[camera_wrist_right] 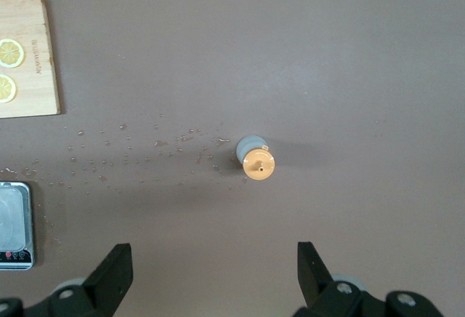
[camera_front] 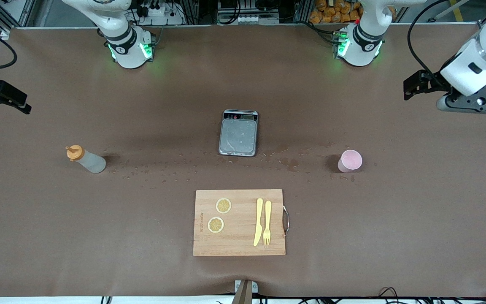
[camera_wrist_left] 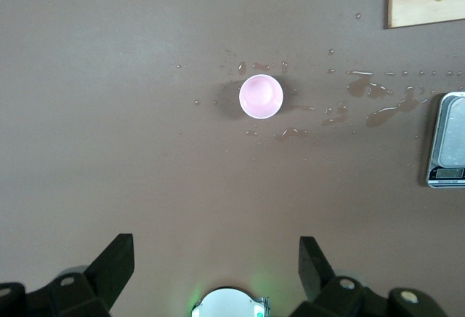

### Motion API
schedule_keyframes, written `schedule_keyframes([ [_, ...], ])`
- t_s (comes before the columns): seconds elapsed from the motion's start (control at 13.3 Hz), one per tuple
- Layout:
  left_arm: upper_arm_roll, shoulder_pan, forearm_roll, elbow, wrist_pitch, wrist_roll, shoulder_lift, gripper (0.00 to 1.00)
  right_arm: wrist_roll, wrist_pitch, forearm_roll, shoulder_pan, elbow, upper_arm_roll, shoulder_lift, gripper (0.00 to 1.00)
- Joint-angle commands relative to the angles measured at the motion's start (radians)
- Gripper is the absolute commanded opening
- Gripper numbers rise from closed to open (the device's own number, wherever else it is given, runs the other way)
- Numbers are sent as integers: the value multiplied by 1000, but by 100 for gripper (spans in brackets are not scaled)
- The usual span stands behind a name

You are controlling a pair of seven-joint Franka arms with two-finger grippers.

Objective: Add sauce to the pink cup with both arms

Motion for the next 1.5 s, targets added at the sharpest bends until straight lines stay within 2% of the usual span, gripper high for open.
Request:
schedule_keyframes([
  [0.0, 3, -6, 0, 3, -1, 24, 36, 100, -9, -2, -3, -60, 0, 12, 17, 100],
  [0.23, 3, -4, -5, 2, 41, 24, 84, 100, -15, 4, 14, -119, -29, 12, 33, 100],
  [0.38, 5, -4, -5, 2, 85, 24, 131, 100, -19, -1, 78, -185, -33, 12, 52, 100],
  [0.6, 5, -6, -2, 2, 142, 23, 195, 100, -6, -5, 85, -231, -33, 12, 63, 100],
  [0.9, 3, -6, 1, 0, 186, 21, 258, 100, 30, -73, 137, -299, -30, 10, 105, 100],
  [1.2, 0, -24, 38, -3, 249, -5, 326, 100, 301, -88, 135, -311, -20, 10, 160, 100],
  [1.43, -3, -32, 40, -3, 291, -6, 363, 100, 393, -91, 135, -320, -28, 10, 165, 100],
])
